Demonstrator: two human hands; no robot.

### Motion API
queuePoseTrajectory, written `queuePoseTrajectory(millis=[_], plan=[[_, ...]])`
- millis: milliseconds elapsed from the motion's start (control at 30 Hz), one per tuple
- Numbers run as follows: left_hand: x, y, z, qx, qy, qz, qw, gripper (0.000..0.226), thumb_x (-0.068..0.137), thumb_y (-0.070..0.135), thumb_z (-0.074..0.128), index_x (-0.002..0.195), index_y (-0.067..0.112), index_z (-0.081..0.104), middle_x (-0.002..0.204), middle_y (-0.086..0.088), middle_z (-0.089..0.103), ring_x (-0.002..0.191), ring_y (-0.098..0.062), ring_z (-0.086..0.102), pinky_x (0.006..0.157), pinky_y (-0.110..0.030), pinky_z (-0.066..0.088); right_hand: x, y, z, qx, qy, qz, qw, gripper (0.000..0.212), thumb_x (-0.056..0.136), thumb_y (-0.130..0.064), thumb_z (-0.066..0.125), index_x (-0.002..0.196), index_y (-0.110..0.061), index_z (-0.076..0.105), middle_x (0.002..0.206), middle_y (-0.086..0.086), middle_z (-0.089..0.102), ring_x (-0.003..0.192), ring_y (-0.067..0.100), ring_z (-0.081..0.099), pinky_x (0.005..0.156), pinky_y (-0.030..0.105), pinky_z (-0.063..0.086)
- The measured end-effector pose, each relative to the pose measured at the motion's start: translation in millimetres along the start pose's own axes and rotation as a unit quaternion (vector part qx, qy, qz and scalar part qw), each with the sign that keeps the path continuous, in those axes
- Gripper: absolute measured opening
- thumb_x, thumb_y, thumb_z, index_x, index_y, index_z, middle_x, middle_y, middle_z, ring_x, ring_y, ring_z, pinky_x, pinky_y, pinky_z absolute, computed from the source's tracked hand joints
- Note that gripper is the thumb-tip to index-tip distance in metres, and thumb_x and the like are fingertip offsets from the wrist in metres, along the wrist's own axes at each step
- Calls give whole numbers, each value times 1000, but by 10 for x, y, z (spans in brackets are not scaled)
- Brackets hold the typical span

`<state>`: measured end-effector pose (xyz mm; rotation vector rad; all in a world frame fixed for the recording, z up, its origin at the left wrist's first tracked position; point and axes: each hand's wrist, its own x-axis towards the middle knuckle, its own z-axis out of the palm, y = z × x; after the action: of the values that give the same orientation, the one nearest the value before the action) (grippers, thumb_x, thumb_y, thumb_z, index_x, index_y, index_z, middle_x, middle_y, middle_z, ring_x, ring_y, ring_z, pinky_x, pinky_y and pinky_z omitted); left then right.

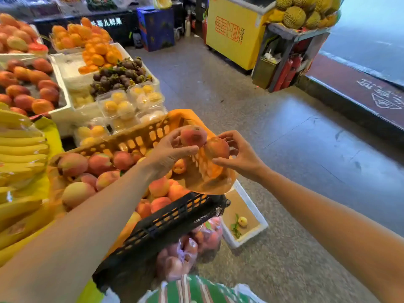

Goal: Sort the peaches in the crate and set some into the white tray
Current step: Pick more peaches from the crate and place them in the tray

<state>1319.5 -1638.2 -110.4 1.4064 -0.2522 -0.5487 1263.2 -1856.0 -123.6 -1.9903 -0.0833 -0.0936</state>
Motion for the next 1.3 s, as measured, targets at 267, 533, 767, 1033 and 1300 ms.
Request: queuePoseTrajectory(millis=[267, 533, 767, 1033, 1300], plan=[[416, -383, 1701, 33, 30, 14, 999, 62, 70, 9, 82, 124, 12, 53, 108, -11, 64, 85, -19, 64, 67, -26, 54, -704, 618, -1416, 1, 42, 50, 998, 52, 72, -17, 83, 114, -18, 52, 114, 4, 56, 94, 10, 56, 70, 14, 51], [711, -1205, 2833, 110, 32, -81, 990, 64, 65, 13, 88, 116, 10, 51, 103, -5, 63, 84, -9, 61, 75, -16, 51, -1401, 1666, -2213, 8, 62, 170, 983, 53, 70, -22, 85, 113, -25, 54, 110, 3, 60, 99, 26, 63, 77, 31, 56], [1034, -2137, 3056, 166, 14, -163, 973, 61, 64, 15, 89, 114, 13, 54, 103, -4, 63, 87, -11, 60, 76, -21, 50, -1651, 2634, -2237, 32, 70, 248, 966, 56, 63, -35, 85, 111, -33, 56, 115, 1, 61, 101, 19, 62, 82, 33, 56], [1685, -3655, 2918, 181, -13, -236, 955, 84, 45, 42, 90, 116, 18, 51, 109, -2, 62, 95, -14, 62, 78, -26, 52, -1522, 4190, -1768, 54, 51, 281, 957, 58, 71, -24, 84, 122, -25, 56, 125, -1, 55, 109, 15, 57, 83, 32, 57], [2500, -5954, 2390, 272, -5, -245, 930, 59, 68, 20, 86, 115, 11, 51, 99, 1, 60, 80, -5, 57, 55, -4, 43, -1287, 6534, -858, 47, 42, 307, 949, 56, 71, -22, 84, 121, -26, 57, 124, -1, 56, 109, 16, 56, 88, 36, 55]])
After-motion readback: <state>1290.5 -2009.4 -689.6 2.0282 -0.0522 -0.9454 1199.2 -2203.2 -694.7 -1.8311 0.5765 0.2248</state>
